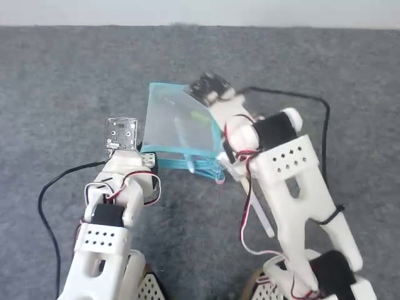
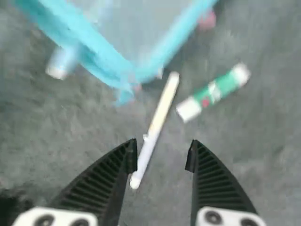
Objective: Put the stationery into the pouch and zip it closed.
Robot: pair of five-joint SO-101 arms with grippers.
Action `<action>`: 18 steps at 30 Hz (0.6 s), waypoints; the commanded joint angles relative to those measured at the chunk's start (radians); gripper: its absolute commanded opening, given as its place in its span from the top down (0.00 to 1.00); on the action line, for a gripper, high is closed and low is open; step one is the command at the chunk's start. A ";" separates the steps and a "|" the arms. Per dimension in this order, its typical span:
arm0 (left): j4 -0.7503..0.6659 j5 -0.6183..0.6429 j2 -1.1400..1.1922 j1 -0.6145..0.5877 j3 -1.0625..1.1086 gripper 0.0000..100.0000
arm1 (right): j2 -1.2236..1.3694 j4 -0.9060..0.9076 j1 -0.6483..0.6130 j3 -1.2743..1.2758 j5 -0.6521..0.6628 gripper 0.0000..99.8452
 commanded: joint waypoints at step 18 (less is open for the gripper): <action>-0.025 -0.006 -0.017 -0.150 -0.053 0.99 | -0.050 -0.506 0.088 0.795 0.023 0.83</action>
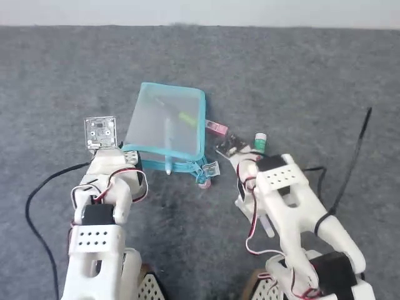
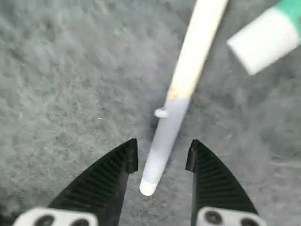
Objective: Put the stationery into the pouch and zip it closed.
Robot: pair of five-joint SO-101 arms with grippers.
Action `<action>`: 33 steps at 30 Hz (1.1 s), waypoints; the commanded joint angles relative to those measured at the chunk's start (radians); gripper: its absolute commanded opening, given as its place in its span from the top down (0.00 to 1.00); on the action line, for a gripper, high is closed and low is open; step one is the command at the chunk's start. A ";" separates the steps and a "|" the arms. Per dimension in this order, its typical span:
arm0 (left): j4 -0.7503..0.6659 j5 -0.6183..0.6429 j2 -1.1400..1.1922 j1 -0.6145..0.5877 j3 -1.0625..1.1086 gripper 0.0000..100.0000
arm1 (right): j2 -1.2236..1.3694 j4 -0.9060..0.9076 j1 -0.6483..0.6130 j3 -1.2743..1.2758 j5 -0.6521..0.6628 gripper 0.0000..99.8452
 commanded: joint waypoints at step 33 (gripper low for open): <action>-0.049 0.060 0.210 0.121 -0.137 0.99 | 0.051 -0.053 0.182 -0.032 0.077 0.99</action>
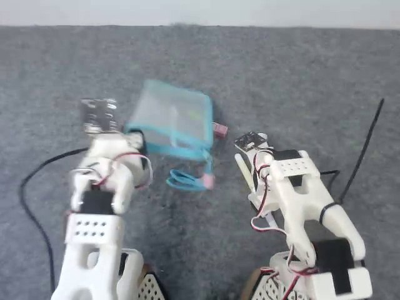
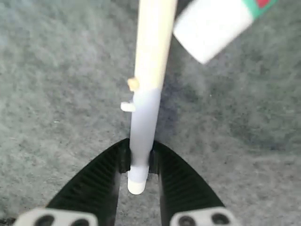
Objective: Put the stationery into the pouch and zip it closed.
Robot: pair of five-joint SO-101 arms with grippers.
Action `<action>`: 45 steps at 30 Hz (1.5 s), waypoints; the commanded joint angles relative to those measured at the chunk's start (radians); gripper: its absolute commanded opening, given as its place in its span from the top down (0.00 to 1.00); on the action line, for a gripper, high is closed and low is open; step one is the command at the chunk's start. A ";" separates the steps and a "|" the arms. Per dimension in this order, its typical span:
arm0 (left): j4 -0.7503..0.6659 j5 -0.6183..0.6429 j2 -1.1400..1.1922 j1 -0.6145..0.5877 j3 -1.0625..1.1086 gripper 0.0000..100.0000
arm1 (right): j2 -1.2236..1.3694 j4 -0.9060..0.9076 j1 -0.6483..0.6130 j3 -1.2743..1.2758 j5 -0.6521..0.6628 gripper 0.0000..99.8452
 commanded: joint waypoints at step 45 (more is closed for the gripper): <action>-0.221 0.032 0.249 -0.029 0.077 0.99 | -0.050 0.656 -0.415 -0.664 -0.034 0.99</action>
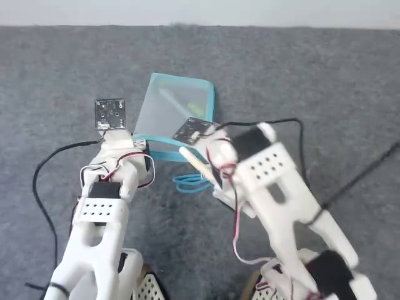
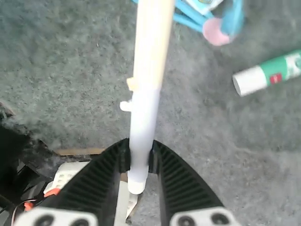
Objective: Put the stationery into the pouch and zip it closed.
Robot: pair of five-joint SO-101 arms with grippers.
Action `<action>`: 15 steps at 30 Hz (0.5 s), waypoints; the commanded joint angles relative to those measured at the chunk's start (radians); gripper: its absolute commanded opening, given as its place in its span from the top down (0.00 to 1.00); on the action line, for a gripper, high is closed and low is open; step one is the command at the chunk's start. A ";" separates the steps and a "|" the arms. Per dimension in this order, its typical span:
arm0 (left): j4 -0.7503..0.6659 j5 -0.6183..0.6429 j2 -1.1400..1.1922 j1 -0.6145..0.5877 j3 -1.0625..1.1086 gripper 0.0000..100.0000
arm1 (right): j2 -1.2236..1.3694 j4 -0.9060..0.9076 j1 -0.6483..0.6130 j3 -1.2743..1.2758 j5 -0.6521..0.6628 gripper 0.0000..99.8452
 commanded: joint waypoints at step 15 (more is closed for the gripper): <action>-0.015 0.018 -0.021 -0.005 -0.005 0.99 | 0.343 0.035 -0.018 -0.410 -0.086 0.99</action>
